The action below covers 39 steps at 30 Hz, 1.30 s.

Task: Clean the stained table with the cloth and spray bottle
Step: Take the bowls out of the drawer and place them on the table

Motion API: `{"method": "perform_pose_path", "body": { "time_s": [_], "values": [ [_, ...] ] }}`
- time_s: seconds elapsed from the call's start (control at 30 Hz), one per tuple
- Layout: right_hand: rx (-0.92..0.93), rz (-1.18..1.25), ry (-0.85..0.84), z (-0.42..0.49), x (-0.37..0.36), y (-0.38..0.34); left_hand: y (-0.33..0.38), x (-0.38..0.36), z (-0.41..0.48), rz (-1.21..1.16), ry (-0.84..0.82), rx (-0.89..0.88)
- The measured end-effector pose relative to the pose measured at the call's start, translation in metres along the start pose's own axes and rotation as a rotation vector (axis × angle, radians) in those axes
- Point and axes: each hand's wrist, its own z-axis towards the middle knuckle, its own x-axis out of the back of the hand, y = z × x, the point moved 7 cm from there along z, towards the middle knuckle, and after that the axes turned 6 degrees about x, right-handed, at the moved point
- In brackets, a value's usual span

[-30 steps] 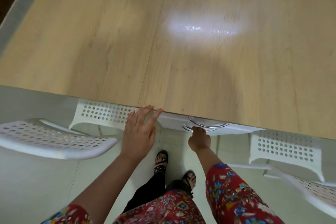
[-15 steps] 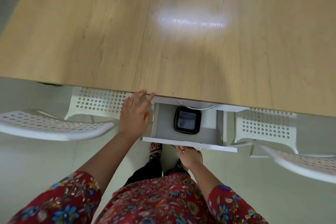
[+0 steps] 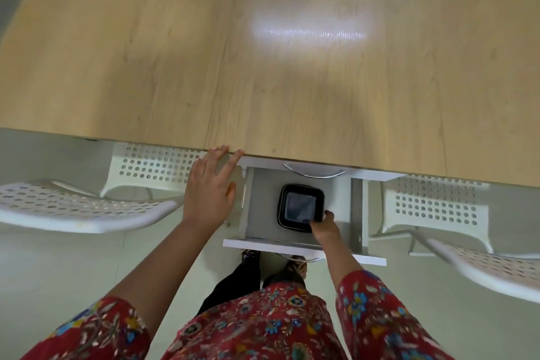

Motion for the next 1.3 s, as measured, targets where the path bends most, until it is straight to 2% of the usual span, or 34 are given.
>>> {"method": "perform_pose_path", "body": {
  "time_s": [0.07,0.17,0.3,0.43,0.6,0.73,0.9,1.03,1.3],
  "values": [
    [-0.058,0.09,-0.023,0.028,-0.017,0.012,-0.001,-0.001,0.0,0.003,0.012,0.007],
    [-0.033,0.068,-0.017,0.059,-0.03,0.027,-0.002,0.0,-0.001,0.001,0.009,0.008],
    [0.046,0.064,0.015,0.014,-0.006,0.006,-0.001,0.002,-0.001,-0.008,-0.002,-0.002],
    [0.247,-0.033,-0.007,-0.054,0.027,-0.02,0.0,0.006,0.001,-0.036,-0.004,-0.005],
    [0.428,0.176,-0.111,-0.147,0.073,-0.062,-0.002,0.009,0.003,-0.053,-0.027,-0.003],
    [0.511,0.415,-0.012,-0.176,0.107,-0.107,-0.002,0.01,0.005,-0.061,-0.016,-0.019],
    [0.528,0.556,0.23,-0.153,0.135,-0.157,0.001,0.013,0.004,-0.065,0.002,-0.034],
    [0.481,0.49,0.329,-0.132,0.147,-0.18,0.001,0.011,0.003,-0.076,-0.023,-0.032],
    [0.42,0.609,0.252,-0.121,0.143,-0.183,-0.001,0.009,0.0,-0.063,-0.024,-0.048]
  ]
}}
